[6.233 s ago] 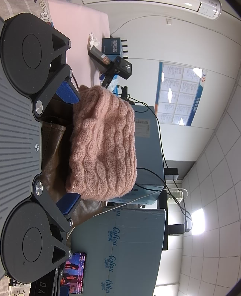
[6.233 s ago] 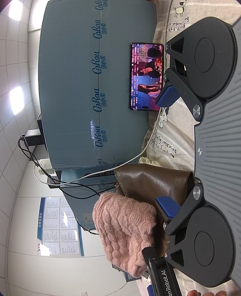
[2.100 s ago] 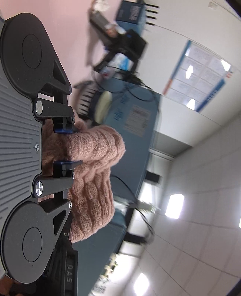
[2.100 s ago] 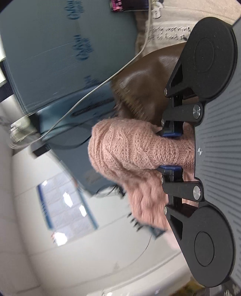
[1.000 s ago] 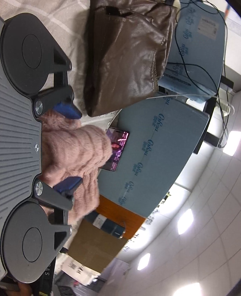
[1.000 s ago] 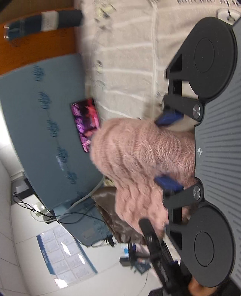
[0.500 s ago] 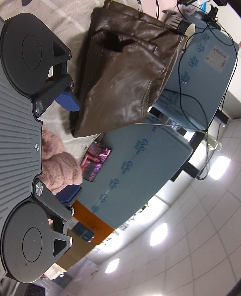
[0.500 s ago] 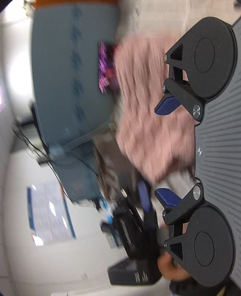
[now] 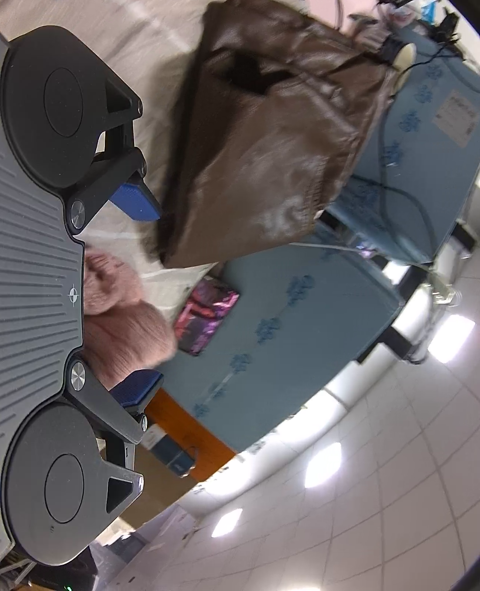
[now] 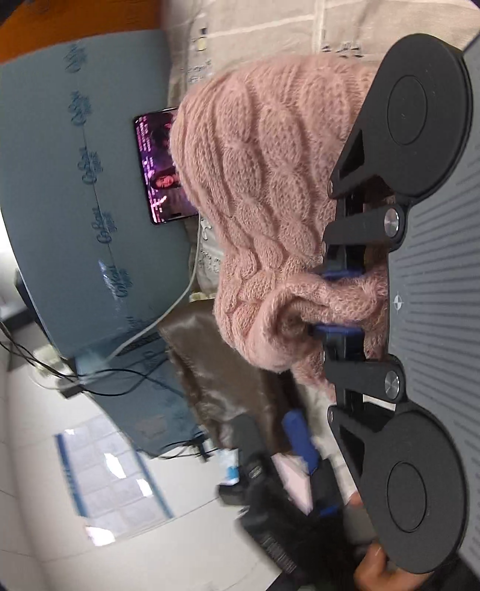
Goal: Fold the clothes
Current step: 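Carry the sweater onto the bedsheet and open both grippers to drop it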
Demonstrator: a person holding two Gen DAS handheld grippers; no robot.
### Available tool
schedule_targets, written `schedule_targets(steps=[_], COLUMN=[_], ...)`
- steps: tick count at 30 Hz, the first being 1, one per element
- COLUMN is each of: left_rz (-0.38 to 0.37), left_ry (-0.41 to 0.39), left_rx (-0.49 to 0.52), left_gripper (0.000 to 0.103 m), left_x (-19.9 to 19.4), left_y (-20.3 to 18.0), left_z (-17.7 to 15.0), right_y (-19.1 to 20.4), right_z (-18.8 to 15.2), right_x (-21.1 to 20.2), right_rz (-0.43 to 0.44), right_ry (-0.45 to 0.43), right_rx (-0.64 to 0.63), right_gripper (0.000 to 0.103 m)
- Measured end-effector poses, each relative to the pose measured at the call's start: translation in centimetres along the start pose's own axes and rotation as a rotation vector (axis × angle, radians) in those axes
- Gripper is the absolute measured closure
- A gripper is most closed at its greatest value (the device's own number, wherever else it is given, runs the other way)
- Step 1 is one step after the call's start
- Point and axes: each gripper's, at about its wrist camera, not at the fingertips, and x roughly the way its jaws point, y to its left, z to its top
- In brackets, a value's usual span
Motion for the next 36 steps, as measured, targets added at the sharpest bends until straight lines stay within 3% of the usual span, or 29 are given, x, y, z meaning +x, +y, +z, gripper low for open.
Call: schedule_targets(steps=[5,9,11,12,13,17,22,25,29,34,36], left_rz=[0.044,0.031,0.031,0.028,0.018,-0.022,0.013,0.035,0.05,0.065,0.072], left_ry=[0.109,0.22,0.252,0.261,0.249,0.192,0.012,0.017,0.116,0.174,0.194], left_rx=[0.034,0.117,0.183,0.21,0.22,0.258,0.287,0.311,0.345,0.362,0.367], left_gripper=[0.013,0.015,0.033,0.061,0.082,0.084,0.084,0.084,0.082,0.078,0.076], left_x=[2.4,4.8,5.7,6.0,5.9,5.5,2.7,2.1,3.1,3.6,3.8], left_y=[-0.5,-1.8,-2.7,-3.1,-3.4,-4.4,-4.7,-4.1,-3.3,-2.8,-2.7], left_z=[-0.6,-1.6,-2.3,-2.5,-2.5,-2.4,-0.4,0.1,-0.5,-1.1,-1.4], right_y=[-0.5,-1.9,-2.8,-3.3,-3.7,-5.3,-7.5,-9.4,-12.6,-14.6,-14.5], right_z=[0.6,1.2,1.5,1.7,1.8,3.1,4.5,4.0,1.8,-1.1,-1.3], right_x=[-3.6,-6.2,-7.3,-7.8,-8.2,-10.1,-13.5,-15.3,-16.3,-16.5,-16.7], right_rz=[-0.019,-0.021,-0.029,-0.035,-0.041,-0.074,-0.133,-0.205,-0.314,-0.439,-0.517], right_ry=[-0.133,-0.225,-0.266,-0.287,-0.309,-0.397,-0.517,-0.543,-0.455,-0.28,-0.254], right_rx=[0.003,0.042,0.056,0.063,0.069,0.051,0.066,0.09,0.197,0.214,0.179], right_gripper=[0.085,0.085,0.085,0.085,0.085,0.085,0.087,0.088,0.088,0.086,0.062])
